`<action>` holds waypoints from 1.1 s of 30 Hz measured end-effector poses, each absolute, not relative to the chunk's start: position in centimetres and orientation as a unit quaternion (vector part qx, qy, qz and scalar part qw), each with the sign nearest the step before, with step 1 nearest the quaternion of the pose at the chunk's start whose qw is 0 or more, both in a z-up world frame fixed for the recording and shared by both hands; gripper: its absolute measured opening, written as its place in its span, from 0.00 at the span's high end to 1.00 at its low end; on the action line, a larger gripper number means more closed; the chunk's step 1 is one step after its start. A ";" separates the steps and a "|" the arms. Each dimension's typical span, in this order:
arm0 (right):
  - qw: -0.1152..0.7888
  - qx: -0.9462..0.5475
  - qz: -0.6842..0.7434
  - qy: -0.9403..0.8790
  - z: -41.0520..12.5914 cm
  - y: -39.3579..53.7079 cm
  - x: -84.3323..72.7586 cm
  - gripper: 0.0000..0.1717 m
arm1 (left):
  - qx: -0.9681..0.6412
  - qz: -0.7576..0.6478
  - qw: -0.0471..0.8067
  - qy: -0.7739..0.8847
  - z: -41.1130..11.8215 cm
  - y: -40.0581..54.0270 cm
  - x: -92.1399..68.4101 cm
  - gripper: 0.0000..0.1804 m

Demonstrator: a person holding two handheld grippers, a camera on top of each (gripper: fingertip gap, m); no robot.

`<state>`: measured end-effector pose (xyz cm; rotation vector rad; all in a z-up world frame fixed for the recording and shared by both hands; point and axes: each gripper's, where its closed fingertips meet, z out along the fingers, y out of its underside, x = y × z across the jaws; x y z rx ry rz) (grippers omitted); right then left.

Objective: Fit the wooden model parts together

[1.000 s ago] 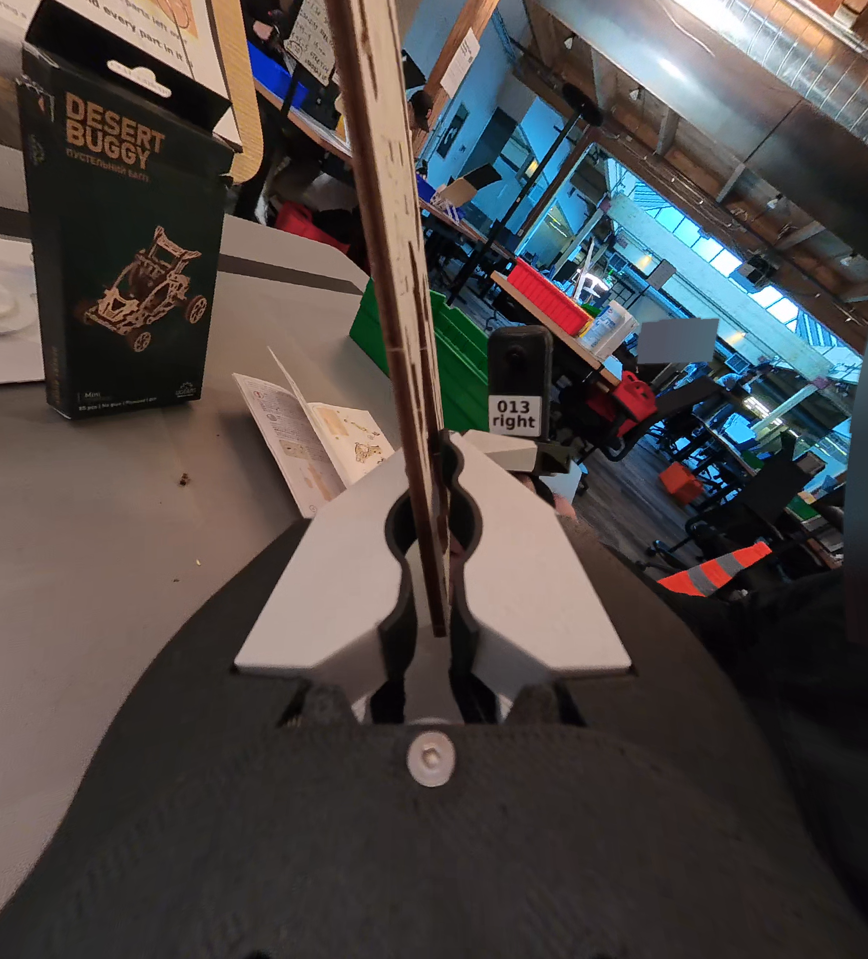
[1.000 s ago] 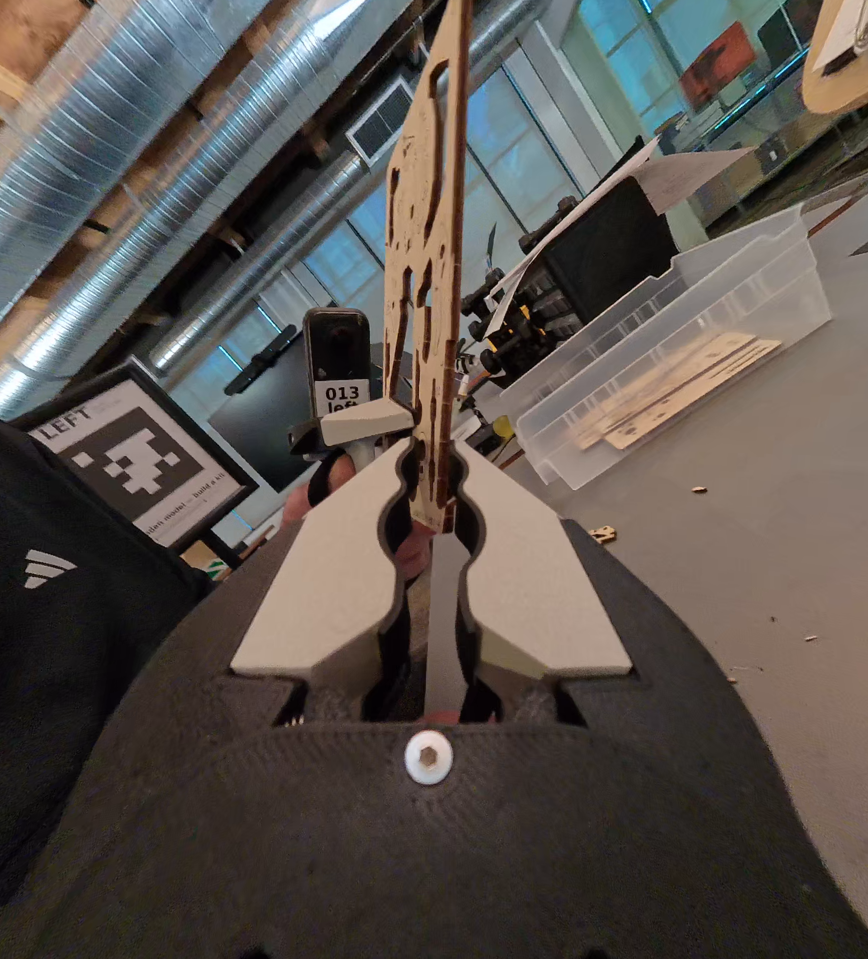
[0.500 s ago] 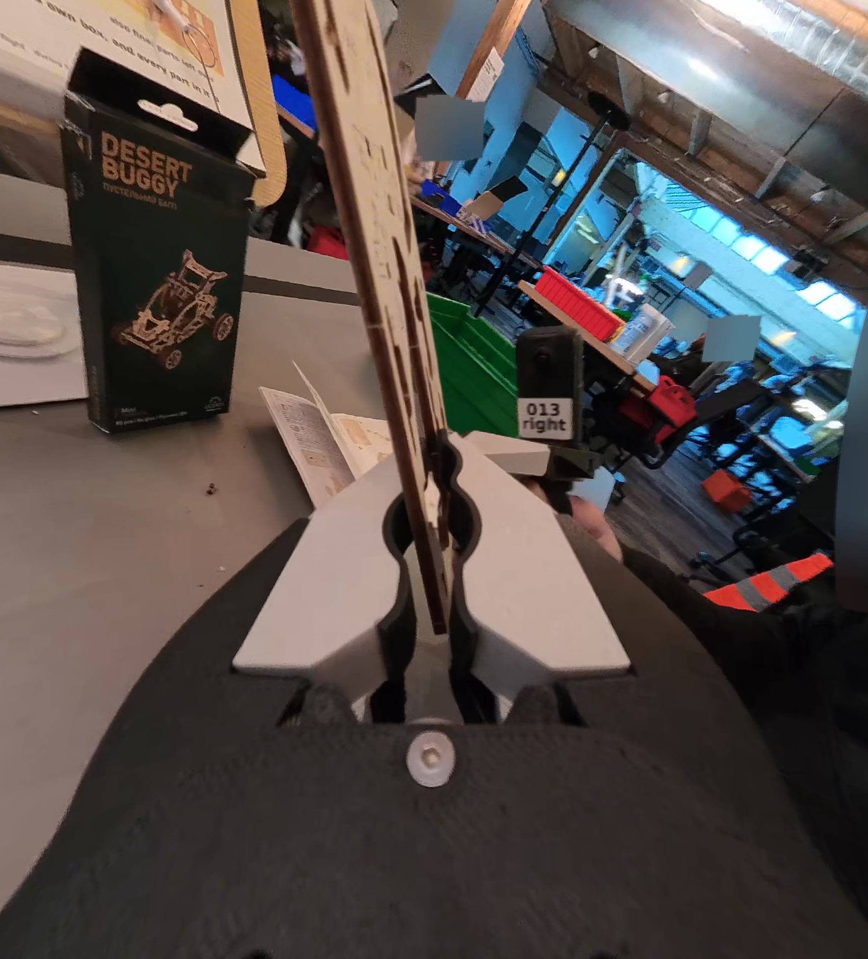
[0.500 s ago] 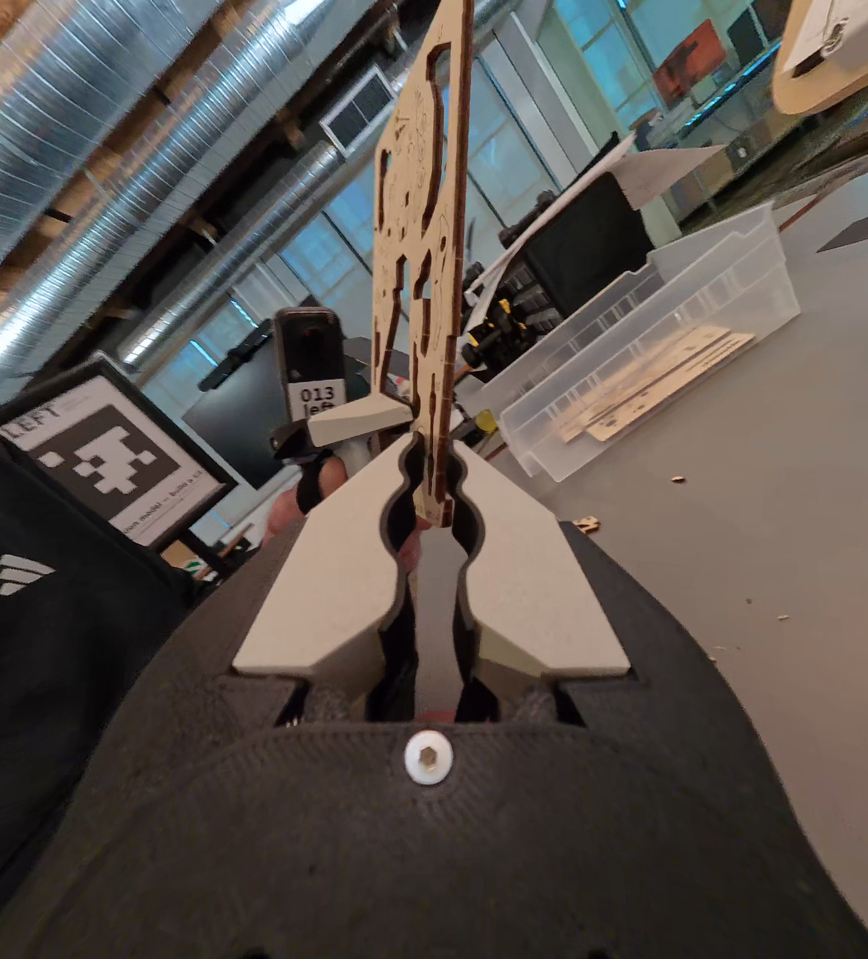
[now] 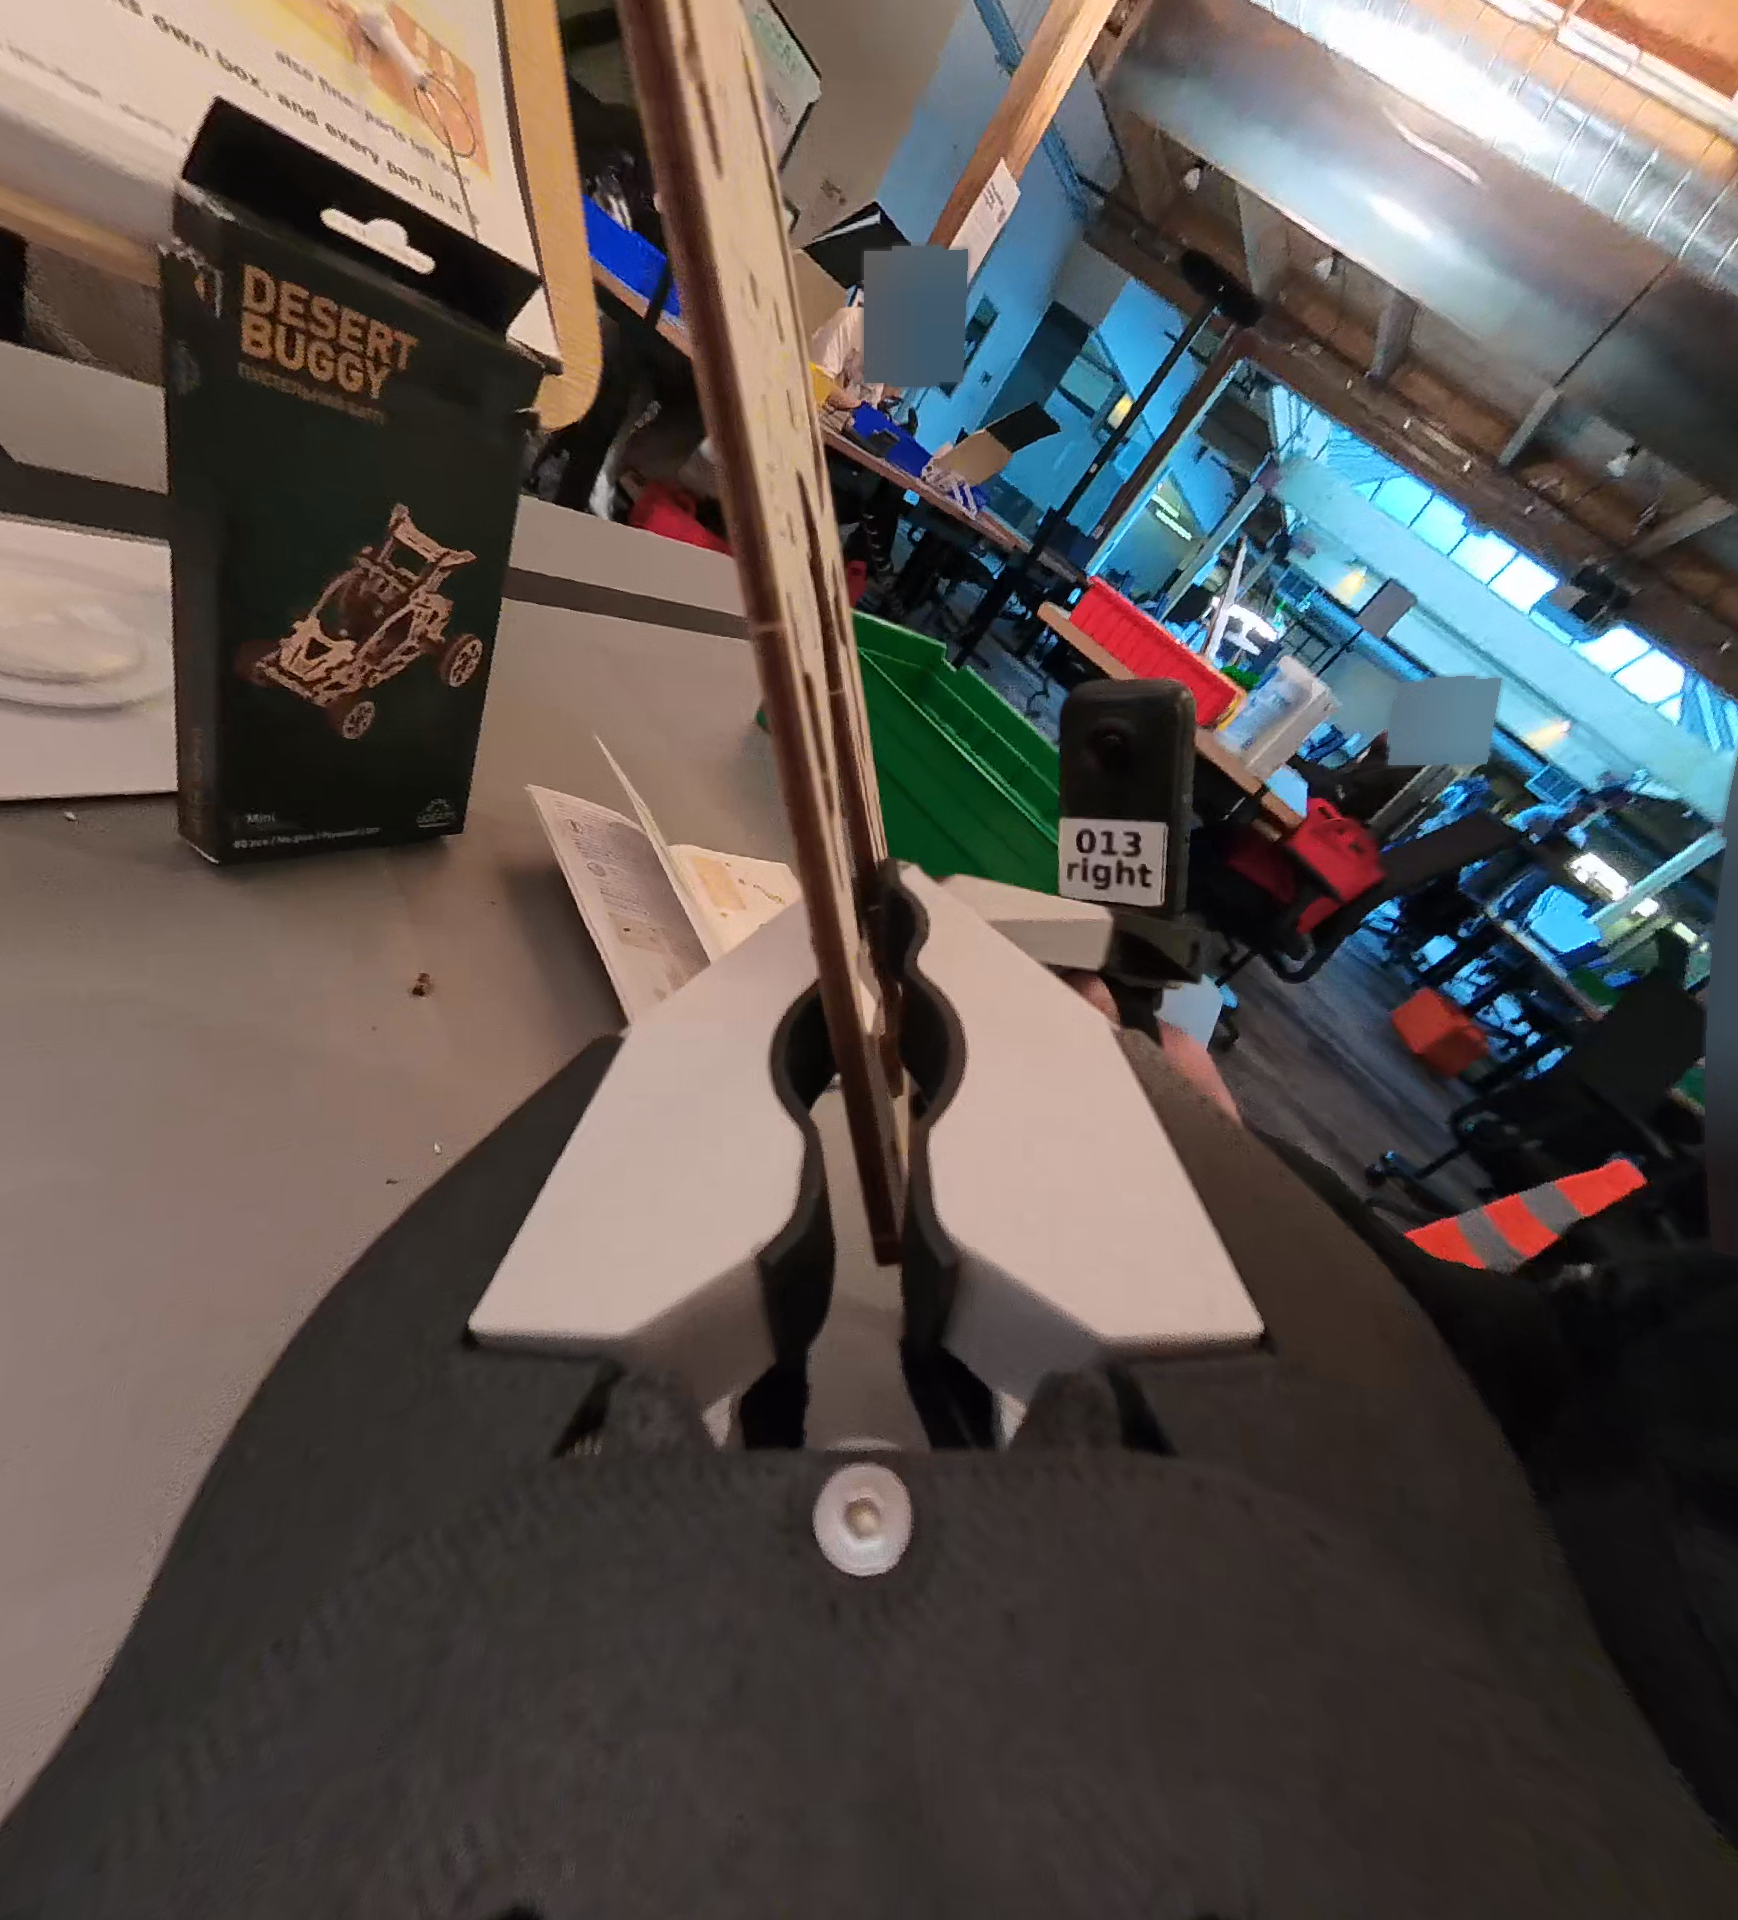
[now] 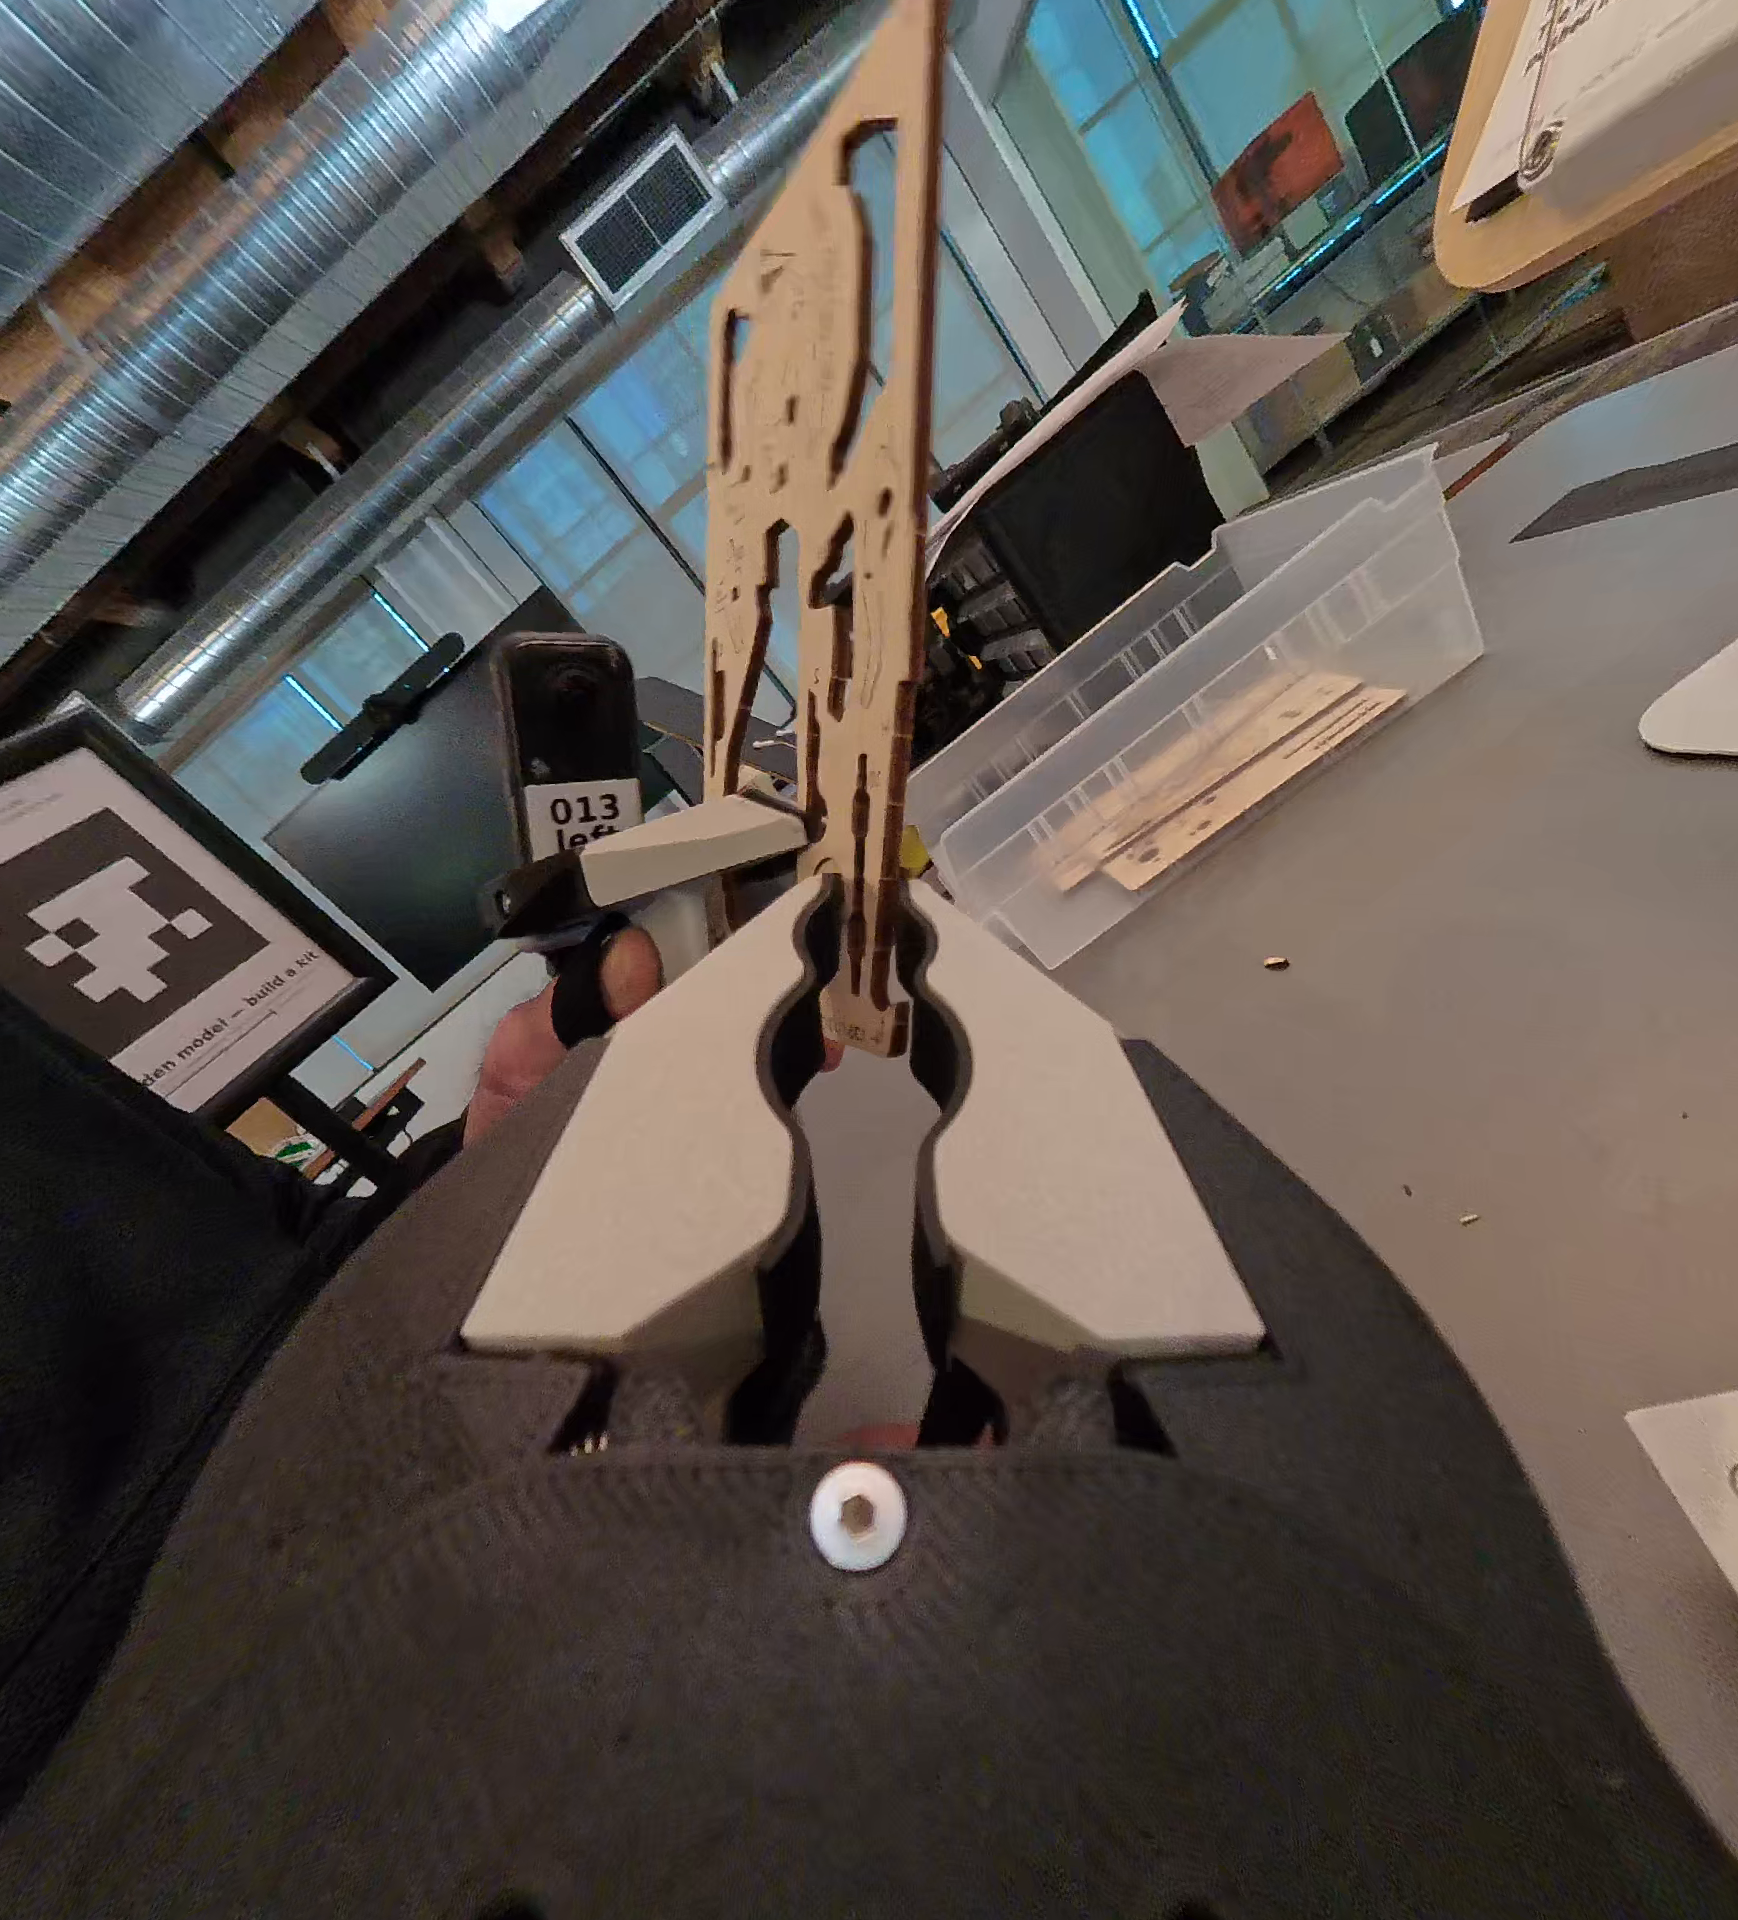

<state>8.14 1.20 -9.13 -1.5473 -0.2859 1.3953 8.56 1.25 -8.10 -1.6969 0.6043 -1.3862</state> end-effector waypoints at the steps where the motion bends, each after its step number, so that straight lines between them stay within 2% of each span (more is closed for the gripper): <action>1: 0.494 -0.639 0.576 -0.127 -9.1 1.0 8.1 0.93 | -0.676 -0.559 0.420 0.233 -8.1 1.4 8.4 1.00; 5: 0.494 -0.644 0.568 -0.136 -9.2 0.8 8.4 0.96 | -0.669 -0.579 0.409 0.224 -7.9 1.4 8.3 1.00; 19: 0.490 -0.691 0.519 -0.117 -10.2 1.7 8.3 0.95 | -0.684 -0.514 0.445 0.264 -8.6 1.2 8.7 0.99; 26: 0.521 -0.723 0.437 -0.121 -10.6 2.3 8.0 0.95 | -0.693 -0.454 0.488 0.276 -8.8 1.6 8.5 0.99; 29: 0.529 -0.732 0.413 -0.115 -11.1 2.8 7.8 0.94 | -0.701 -0.386 0.516 0.305 -9.3 1.8 8.4 0.99; 33: 0.526 -0.735 0.407 -0.132 -11.3 2.9 7.7 0.93 | -0.701 -0.457 0.480 0.263 -9.5 2.3 7.9 0.99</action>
